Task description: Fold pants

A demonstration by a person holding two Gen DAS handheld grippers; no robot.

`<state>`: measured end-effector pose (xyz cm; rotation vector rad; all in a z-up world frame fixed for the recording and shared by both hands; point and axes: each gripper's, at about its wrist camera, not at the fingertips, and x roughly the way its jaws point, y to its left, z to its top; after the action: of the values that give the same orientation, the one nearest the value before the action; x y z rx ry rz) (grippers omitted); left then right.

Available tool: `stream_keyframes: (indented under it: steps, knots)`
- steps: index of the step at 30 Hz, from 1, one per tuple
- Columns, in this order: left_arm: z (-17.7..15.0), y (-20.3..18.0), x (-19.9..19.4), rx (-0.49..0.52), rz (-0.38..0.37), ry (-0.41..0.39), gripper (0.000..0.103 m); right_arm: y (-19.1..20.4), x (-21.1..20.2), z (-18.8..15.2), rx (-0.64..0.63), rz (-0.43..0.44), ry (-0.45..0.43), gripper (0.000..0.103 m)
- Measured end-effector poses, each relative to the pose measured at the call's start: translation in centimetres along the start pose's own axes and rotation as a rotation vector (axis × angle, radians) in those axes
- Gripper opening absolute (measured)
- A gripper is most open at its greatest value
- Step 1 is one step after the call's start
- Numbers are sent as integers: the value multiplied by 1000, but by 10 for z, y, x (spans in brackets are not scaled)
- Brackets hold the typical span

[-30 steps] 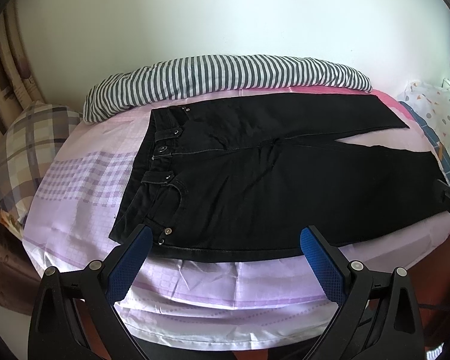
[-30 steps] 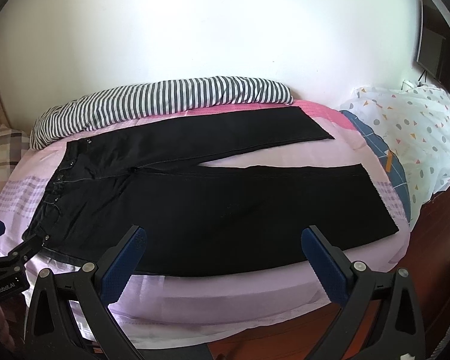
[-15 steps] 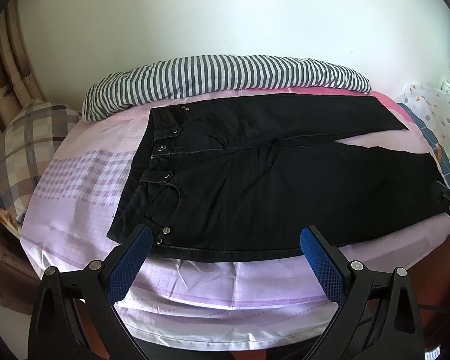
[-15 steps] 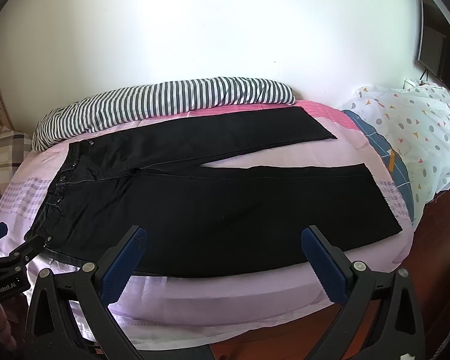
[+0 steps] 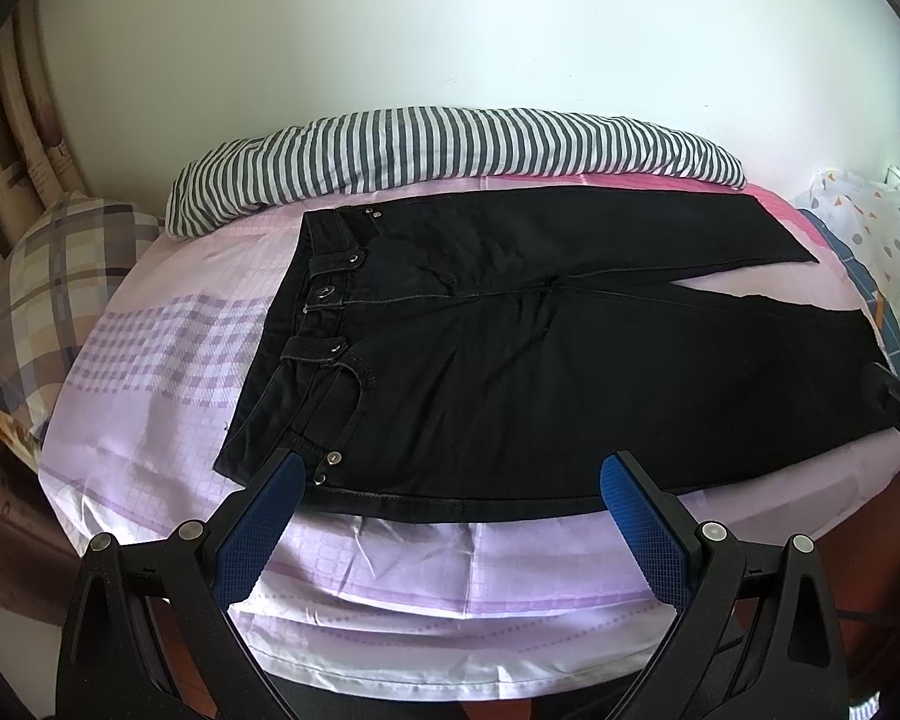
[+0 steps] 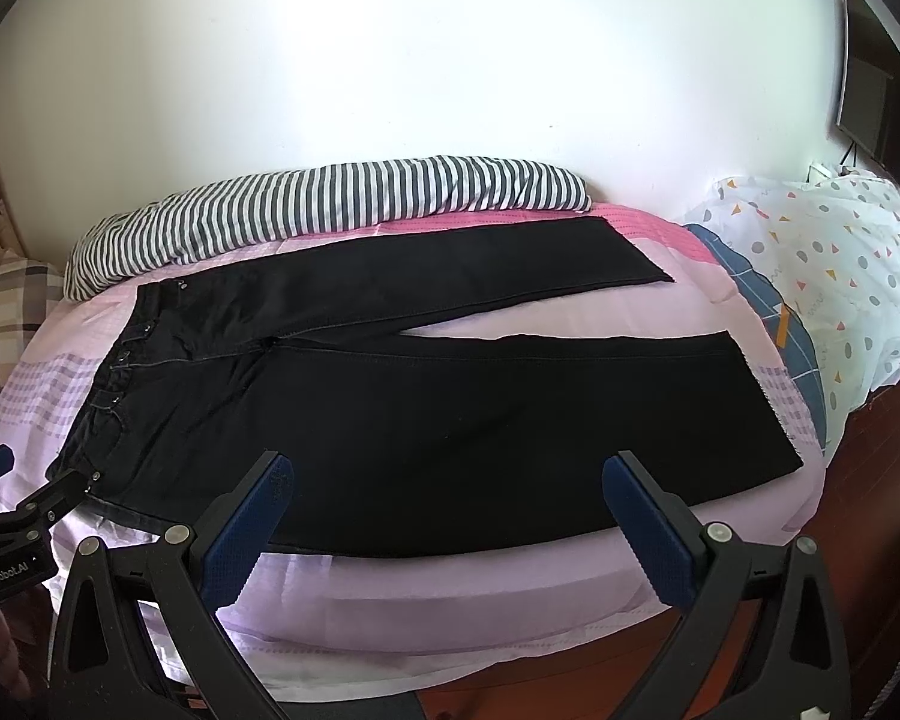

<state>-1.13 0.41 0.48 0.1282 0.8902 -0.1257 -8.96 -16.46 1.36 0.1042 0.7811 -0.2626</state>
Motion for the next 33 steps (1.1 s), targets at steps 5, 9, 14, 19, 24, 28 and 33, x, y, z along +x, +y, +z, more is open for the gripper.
stream_keyframes:
  steps: [5, 9, 14, 19, 24, 28, 33]
  knots:
    - [0, 0, 0, 0, 1, -1, 99, 0, 0, 0, -2, 1, 1, 103]
    - [-2, 2, 0, -1, 1, -5, 99, 1, 1, 1, -3, 0, 1, 103]
    - [-2, 3, 0, -1, 5, -11, 99, 1, 1, 0, -3, -2, 1, 103]
    - [-3, 5, 1, -5, 1, -8, 99, 1, 3, 1, -4, -1, 6, 103]
    - [-2, 7, 3, -12, 1, -4, 99, -1, 6, 1, 1, -1, 16, 103]
    - [-2, 10, 7, -20, 3, 1, 99, -2, 9, 1, 3, -4, 22, 103]
    - [0, 13, 11, -27, -2, -1, 99, -1, 12, 1, 0, 2, 30, 103]
